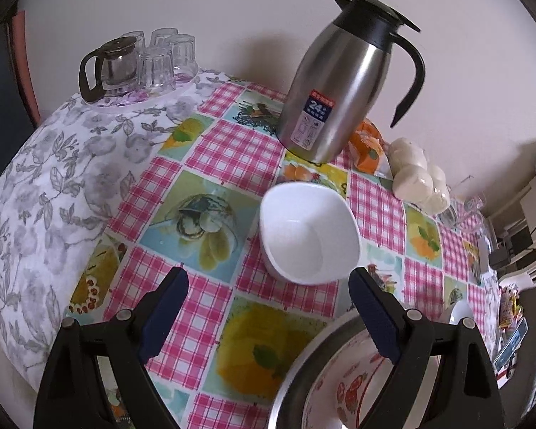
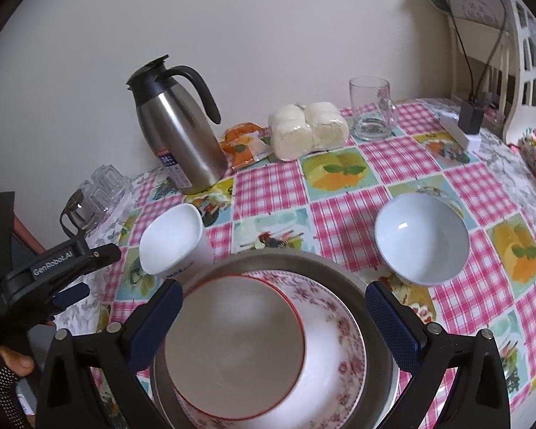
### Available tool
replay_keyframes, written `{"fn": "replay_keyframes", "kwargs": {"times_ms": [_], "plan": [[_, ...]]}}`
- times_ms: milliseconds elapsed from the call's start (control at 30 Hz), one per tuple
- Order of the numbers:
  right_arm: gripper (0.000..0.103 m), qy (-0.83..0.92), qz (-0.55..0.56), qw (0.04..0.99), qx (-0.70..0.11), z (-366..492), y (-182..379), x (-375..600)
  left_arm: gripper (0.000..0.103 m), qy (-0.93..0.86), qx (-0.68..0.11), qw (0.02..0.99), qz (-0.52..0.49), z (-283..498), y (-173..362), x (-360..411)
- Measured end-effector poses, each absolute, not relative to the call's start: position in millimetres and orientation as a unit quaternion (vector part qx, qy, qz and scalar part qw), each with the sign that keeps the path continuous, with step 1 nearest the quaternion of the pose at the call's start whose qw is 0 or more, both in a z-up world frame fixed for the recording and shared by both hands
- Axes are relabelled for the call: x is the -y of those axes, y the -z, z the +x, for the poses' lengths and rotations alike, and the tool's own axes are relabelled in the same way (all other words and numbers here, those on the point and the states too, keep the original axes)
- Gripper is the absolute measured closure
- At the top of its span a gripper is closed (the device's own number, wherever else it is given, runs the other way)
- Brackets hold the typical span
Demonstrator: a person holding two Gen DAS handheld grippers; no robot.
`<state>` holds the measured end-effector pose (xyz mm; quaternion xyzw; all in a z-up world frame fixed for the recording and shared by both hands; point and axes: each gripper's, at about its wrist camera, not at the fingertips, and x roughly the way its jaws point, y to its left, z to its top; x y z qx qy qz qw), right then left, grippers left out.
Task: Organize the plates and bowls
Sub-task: 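Withdraw the right tool from the basin toward the square white bowl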
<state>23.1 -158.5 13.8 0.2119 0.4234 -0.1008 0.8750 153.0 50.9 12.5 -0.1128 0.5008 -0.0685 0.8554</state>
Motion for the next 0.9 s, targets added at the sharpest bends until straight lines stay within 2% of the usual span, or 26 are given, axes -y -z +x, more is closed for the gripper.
{"fn": "replay_keyframes", "kwargs": {"times_ms": [433,733,800,867,900], "plan": [[0.0,0.099,0.167,0.866,-0.461,86.2,-32.8,122.0,0.011,0.065,-0.503,0.847,-0.163,179.6,-3.1,-82.0],[0.0,0.122,0.155,0.838,-0.509,126.6,-14.3,102.9,0.012,0.058,-0.511,0.837,-0.187,196.0,13.2,-94.4],[0.004,0.126,0.157,0.831,-0.519,134.5,-6.8,101.9,0.013,0.063,-0.515,0.833,-0.193,200.9,18.9,-94.1],[0.014,0.12,0.157,0.826,-0.528,141.9,-0.4,100.6,0.014,0.068,-0.519,0.829,-0.197,204.0,23.0,-91.2],[0.016,0.119,0.154,0.823,-0.534,145.0,2.2,99.6,0.016,0.071,-0.522,0.826,-0.2,205.9,26.0,-89.3]]}}
